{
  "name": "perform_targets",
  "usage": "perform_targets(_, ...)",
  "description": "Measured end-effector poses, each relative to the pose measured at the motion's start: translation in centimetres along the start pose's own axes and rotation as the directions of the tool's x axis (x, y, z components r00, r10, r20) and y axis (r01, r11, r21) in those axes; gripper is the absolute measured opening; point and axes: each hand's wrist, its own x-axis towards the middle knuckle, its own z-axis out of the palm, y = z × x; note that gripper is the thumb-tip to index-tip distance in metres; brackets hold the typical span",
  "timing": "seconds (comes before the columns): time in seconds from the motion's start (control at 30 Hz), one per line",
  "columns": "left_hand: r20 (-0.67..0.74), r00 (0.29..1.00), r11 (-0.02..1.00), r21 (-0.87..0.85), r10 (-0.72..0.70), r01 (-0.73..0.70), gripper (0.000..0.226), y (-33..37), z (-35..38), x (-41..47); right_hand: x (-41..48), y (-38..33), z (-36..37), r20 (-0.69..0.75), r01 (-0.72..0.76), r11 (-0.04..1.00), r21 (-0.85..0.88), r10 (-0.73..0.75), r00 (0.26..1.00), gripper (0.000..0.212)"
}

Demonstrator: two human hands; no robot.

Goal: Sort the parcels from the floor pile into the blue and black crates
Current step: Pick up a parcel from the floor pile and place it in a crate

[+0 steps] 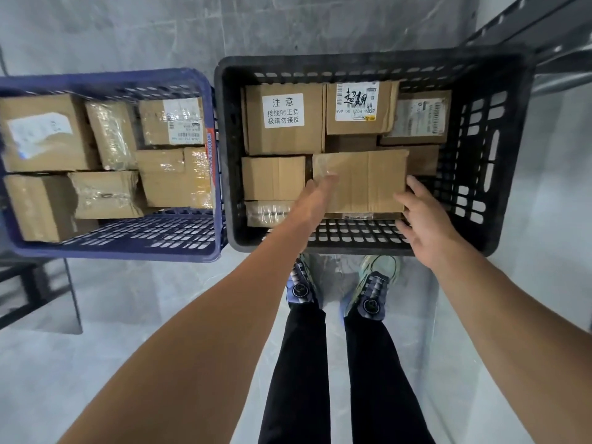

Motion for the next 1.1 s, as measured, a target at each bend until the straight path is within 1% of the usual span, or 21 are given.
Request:
perform_targets(0.07,-0.006,0.999,0.998,-0.051,-0.035,0.035,0.106,-0.2,0.4,0.4,0.4,-0.2,0.0,-0.005,0.031,0.999,-0.031,-0.031,1.0,0.062)
perform_targets(0.13,-0.012,0.999,0.995,-0.086,-0.053,0.052,0.096,-0.6,1.0,0.3,0.8,-0.5,-0.6,-0.014,0.084,0.993,-0.082,-0.086,0.996,0.063)
perform_targets(0.2,-0.025,0.996,0.99,-0.114,-0.088,0.084,0.089,-1.2,1.9,0.2,1.1,-0.9,-1.1,-0.01,0.153,0.973,-0.172,-0.157,0.988,0.058)
perform_targets(0.27,-0.047,0.989,0.985,-0.109,-0.138,0.132,0.082,-1.8,3.1,0.0,1.1,-1.6,-1.4,0.018,0.229,0.933,-0.279,-0.234,0.972,0.052)
perform_targets(0.4,-0.091,0.976,0.975,-0.124,-0.199,0.187,0.091,-2.0,3.8,0.2,1.3,-3.2,-0.7,0.103,0.35,0.817,-0.457,-0.342,0.934,0.051)
perform_targets(0.47,-0.067,0.972,0.968,-0.129,-0.224,0.214,0.092,-1.7,3.5,0.6,1.8,-4.1,-0.1,0.143,0.381,0.769,-0.514,-0.361,0.922,0.051)
perform_targets(0.53,-0.034,0.973,0.969,-0.103,-0.23,0.225,0.085,-1.5,3.1,1.2,2.3,-5.1,0.5,0.166,0.392,0.725,-0.566,-0.365,0.916,0.048)
perform_targets(0.6,-0.071,0.963,0.965,-0.073,-0.259,0.254,0.079,-1.1,2.6,1.4,2.8,-5.8,0.9,0.161,0.393,0.713,-0.58,-0.372,0.914,0.044)
perform_targets(0.67,-0.119,0.961,0.968,-0.055,-0.249,0.244,0.08,-0.5,2.1,1.5,3.1,-5.9,1.0,0.165,0.393,0.71,-0.584,-0.369,0.914,0.043)
perform_targets(0.7,-0.122,0.959,0.967,-0.038,-0.256,0.253,0.08,-0.3,2.1,2.0,3.3,-5.8,1.0,0.172,0.394,0.706,-0.588,-0.367,0.914,0.043)
perform_targets(0.73,-0.111,0.956,0.962,-0.027,-0.272,0.271,0.079,-0.3,2.1,2.5,3.6,-5.5,0.9,0.174,0.395,0.704,-0.59,-0.367,0.914,0.042)
perform_targets(0.83,-0.059,0.948,0.948,-0.082,-0.313,0.308,0.078,-0.1,2.4,3.2,4.1,-5.0,0.8,0.15,0.398,0.719,-0.57,-0.386,0.91,0.037)
perform_targets(0.9,-0.071,0.95,0.952,-0.044,-0.304,0.302,0.078,0.3,2.3,2.2,4.2,-4.6,0.7,0.103,0.399,0.719,-0.569,-0.419,0.902,0.033)
perform_targets(1.0,-0.04,0.961,0.961,-0.047,-0.274,0.272,0.077,-0.5,2.1,1.9,4.1,-4.0,0.6,0.066,0.403,0.691,-0.6,-0.459,0.886,0.034)
perform_targets(1.1,-0.023,0.963,0.963,-0.037,-0.269,0.268,0.084,-0.8,1.9,2.6,4.1,-3.8,0.7,0.069,0.424,0.649,-0.632,-0.498,0.865,0.038)
